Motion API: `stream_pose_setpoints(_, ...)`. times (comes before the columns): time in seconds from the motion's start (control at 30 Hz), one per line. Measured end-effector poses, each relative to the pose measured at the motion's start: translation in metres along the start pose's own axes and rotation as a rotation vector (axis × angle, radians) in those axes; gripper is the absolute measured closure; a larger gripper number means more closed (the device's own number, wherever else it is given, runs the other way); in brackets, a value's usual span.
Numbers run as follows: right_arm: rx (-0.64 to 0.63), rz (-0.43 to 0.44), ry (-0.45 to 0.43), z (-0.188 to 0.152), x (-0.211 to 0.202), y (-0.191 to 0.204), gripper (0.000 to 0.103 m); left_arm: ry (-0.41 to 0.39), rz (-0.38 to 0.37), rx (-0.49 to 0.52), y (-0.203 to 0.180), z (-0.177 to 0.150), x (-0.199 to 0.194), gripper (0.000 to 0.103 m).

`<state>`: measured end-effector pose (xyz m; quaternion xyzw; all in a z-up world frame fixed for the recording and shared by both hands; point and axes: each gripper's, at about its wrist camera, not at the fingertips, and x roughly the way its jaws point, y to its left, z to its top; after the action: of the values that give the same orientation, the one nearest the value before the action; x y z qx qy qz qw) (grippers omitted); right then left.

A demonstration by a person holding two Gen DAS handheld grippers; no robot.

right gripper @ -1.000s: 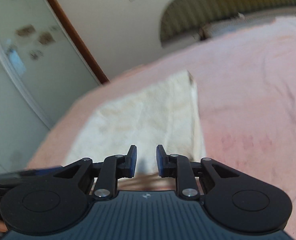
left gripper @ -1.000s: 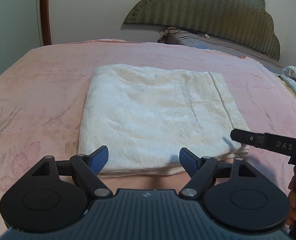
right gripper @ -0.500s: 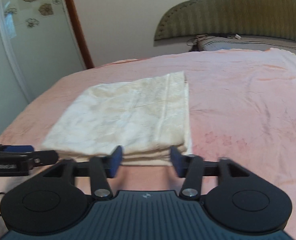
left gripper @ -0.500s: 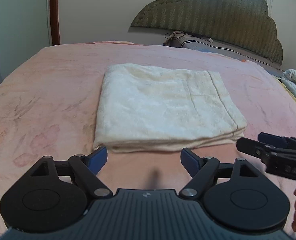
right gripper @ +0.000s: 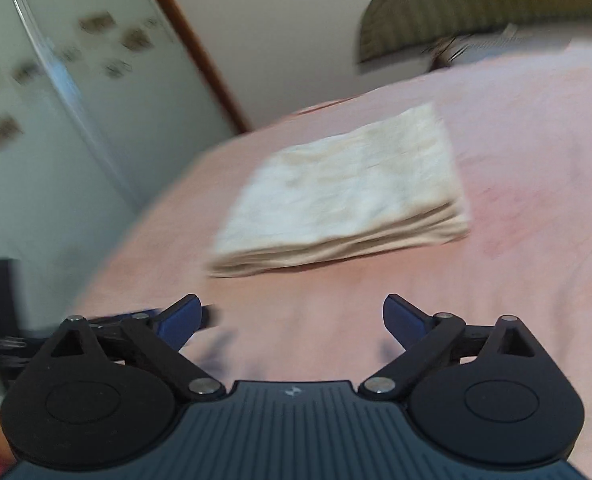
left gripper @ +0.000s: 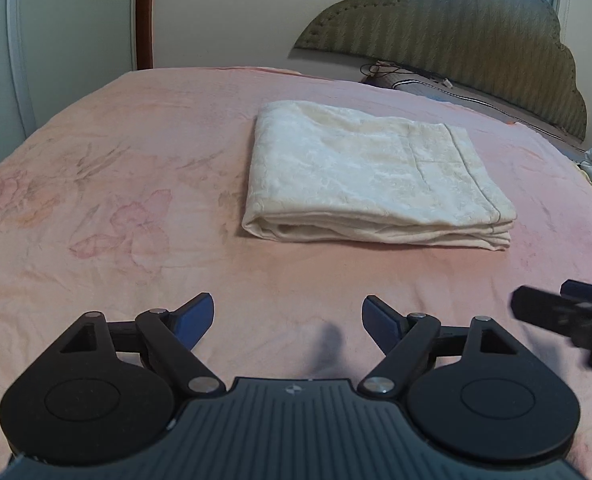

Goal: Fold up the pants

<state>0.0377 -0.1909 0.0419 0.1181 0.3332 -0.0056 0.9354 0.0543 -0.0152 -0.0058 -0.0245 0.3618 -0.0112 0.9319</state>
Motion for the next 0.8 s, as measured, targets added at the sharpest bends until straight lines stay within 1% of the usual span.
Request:
stream_pose_setpoints(0.03,-0.052,-0.065,-0.007,-0.004,0.004,0.005,0.005,-0.003,-0.003,0.002,0.000,-0.002,0.002,0.019)
stream_pose_setpoints(0.07,-0.079,-0.079,-0.013,-0.007,0.008,0.008,0.005,-0.001,-0.004,0.007,-0.001,-0.004,0.004,0.019)
stream_pose_setpoints(0.13,-0.087,-0.060,0.005,-0.014,0.018,0.004,0.005,0.008,-0.002,0.019,-0.004,-0.007,0.010,0.019)
stream_pose_setpoints(0.2,-0.067,-0.077,0.030,-0.019,0.028,-0.001,0.005,0.020,0.007,0.025,-0.006,-0.011,0.016,0.019)
stream_pose_setpoints(0.3,-0.055,-0.081,0.045,-0.026,0.035,-0.008,0.005,0.006,0.020,0.034,-0.006,-0.017,0.019,0.019)
stream_pose_setpoints(0.5,-0.087,-0.102,0.036,-0.033,0.040,-0.008,0.005,-0.010,0.035,0.072,-0.007,-0.021,0.020,0.012)
stream_pose_setpoints(0.63,-0.091,-0.108,0.035,-0.034,0.043,-0.011,0.005,-0.020,0.044,0.087,-0.009,-0.026,0.021,0.005)
stream_pose_setpoints(0.8,-0.104,-0.112,0.028,-0.035,0.045,-0.013,0.004,-0.036,0.067,0.093,-0.010,-0.031,0.023,0.000)
